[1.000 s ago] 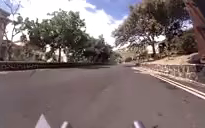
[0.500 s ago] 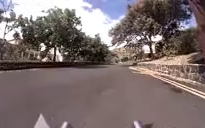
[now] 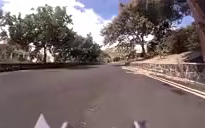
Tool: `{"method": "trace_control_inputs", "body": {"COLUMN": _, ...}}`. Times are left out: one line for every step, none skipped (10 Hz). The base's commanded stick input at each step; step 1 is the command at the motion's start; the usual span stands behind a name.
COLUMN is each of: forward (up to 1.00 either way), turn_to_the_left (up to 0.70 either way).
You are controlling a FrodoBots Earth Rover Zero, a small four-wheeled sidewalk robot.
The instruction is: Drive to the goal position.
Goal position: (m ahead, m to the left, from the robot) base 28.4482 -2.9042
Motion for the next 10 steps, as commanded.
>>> {"method": "trace_control_inputs", "body": {"forward": 0.7, "turn_to_the_left": 0.0}}
{"method": "trace_control_inputs", "body": {"forward": 0.7, "turn_to_the_left": 0.0}}
{"method": "trace_control_inputs", "body": {"forward": 0.7, "turn_to_the_left": 0.0}}
{"method": "trace_control_inputs", "body": {"forward": 0.7, "turn_to_the_left": 0.0}}
{"method": "trace_control_inputs", "body": {"forward": 0.7, "turn_to_the_left": 0.0}}
{"method": "trace_control_inputs", "body": {"forward": 0.7, "turn_to_the_left": 0.0}}
{"method": "trace_control_inputs", "body": {"forward": 0.7, "turn_to_the_left": 0.0}}
{"method": "trace_control_inputs", "body": {"forward": 0.7, "turn_to_the_left": 0.0}}
{"method": "trace_control_inputs", "body": {"forward": 0.7, "turn_to_the_left": 0.0}}
{"method": "trace_control_inputs", "body": {"forward": 0.7, "turn_to_the_left": 0.0}}
